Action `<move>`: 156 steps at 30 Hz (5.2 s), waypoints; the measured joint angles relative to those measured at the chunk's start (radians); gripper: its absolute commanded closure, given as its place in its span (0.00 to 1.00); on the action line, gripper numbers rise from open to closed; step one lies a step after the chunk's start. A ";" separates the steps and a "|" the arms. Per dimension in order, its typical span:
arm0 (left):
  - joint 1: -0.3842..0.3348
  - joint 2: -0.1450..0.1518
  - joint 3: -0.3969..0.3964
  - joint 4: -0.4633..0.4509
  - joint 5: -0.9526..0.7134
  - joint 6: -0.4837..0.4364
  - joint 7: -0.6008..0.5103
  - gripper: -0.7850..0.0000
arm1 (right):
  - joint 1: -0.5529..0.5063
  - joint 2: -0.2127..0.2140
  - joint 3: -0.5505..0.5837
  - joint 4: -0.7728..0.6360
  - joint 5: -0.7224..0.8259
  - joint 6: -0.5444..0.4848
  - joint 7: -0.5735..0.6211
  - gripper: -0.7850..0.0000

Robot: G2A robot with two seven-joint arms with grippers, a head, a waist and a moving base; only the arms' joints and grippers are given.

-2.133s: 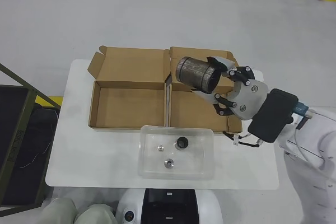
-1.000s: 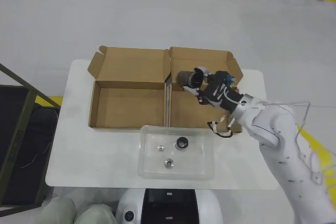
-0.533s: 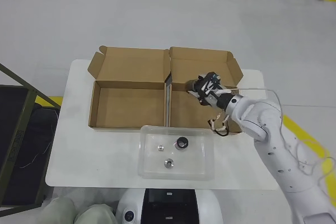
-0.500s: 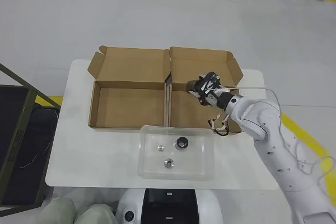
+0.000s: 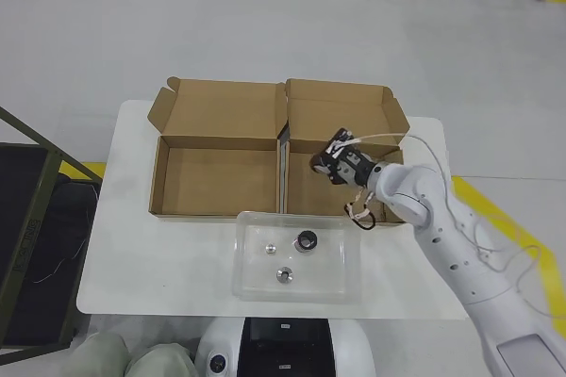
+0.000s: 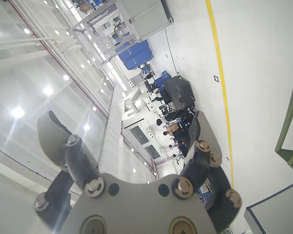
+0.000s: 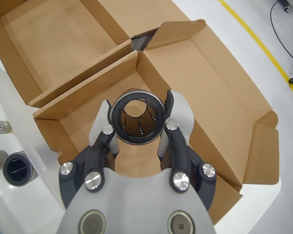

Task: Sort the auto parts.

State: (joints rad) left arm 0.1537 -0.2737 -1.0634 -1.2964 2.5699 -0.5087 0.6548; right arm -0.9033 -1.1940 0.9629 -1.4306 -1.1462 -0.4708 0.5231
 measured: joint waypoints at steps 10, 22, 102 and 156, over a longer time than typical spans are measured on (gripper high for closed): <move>0.000 0.000 0.000 0.000 0.000 0.000 0.000 0.00 | 0.055 -0.031 -0.078 0.121 0.021 -0.006 0.009 1.00; 0.000 0.000 0.000 0.000 0.000 0.000 0.000 0.00 | 0.099 -0.060 -0.136 0.203 0.020 0.000 0.020 0.81; 0.000 0.000 0.000 0.000 0.000 0.000 0.000 0.00 | -0.339 0.052 -0.053 -0.429 -0.355 -0.349 0.058 0.09; 0.000 0.000 0.000 0.000 0.000 0.000 0.000 0.00 | -0.292 0.050 -0.075 -0.331 -0.302 -0.324 0.047 1.00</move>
State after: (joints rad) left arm 0.1537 -0.2737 -1.0634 -1.2964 2.5699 -0.5087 0.6548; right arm -1.1954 -1.1442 0.8881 -1.7614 -1.4485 -0.7946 0.5701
